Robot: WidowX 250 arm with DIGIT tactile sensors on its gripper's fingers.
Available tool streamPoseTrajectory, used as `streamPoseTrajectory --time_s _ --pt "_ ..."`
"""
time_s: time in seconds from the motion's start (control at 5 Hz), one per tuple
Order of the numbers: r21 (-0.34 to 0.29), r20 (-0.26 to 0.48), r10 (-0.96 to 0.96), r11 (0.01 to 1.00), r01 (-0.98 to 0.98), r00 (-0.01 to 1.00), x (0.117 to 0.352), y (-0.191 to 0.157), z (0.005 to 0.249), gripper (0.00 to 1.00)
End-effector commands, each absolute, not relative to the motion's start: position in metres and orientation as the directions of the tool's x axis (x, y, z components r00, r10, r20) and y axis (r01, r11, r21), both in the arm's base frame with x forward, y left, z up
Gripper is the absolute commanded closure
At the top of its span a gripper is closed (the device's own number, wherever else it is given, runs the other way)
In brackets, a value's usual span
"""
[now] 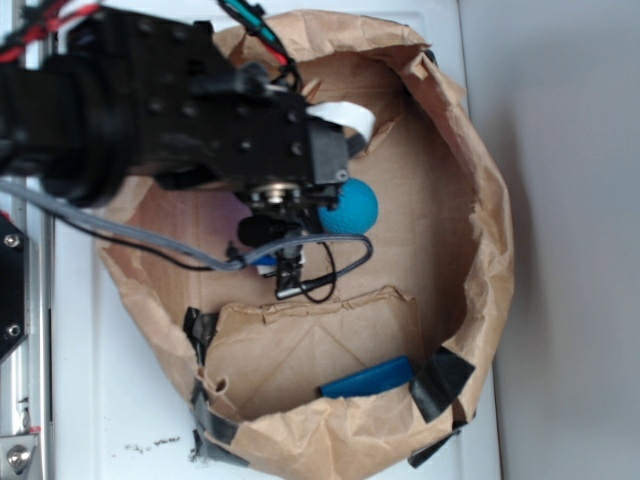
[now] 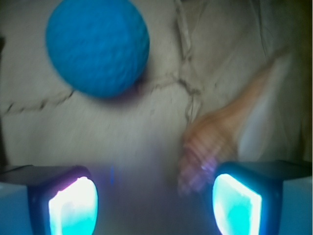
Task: Grab the shell.
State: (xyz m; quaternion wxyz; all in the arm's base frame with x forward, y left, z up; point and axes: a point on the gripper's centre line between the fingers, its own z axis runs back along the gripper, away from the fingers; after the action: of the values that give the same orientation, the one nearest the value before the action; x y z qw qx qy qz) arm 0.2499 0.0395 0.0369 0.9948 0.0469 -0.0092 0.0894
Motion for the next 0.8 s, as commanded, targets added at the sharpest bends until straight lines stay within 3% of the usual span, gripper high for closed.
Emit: streamPoseTrajectory --time_s 0.0,0.4,0.6 --pt "0.085 0.063 0.195 0.976 -0.200 0.979 0.270 0.064 0.034 0.00" --pt "0.064 0.102 0.144 0.986 -0.151 0.984 0.251 0.057 0.045 0.00" --pt "0.009 0.110 0.203 0.979 -0.205 0.973 0.245 0.068 0.065 0.00"
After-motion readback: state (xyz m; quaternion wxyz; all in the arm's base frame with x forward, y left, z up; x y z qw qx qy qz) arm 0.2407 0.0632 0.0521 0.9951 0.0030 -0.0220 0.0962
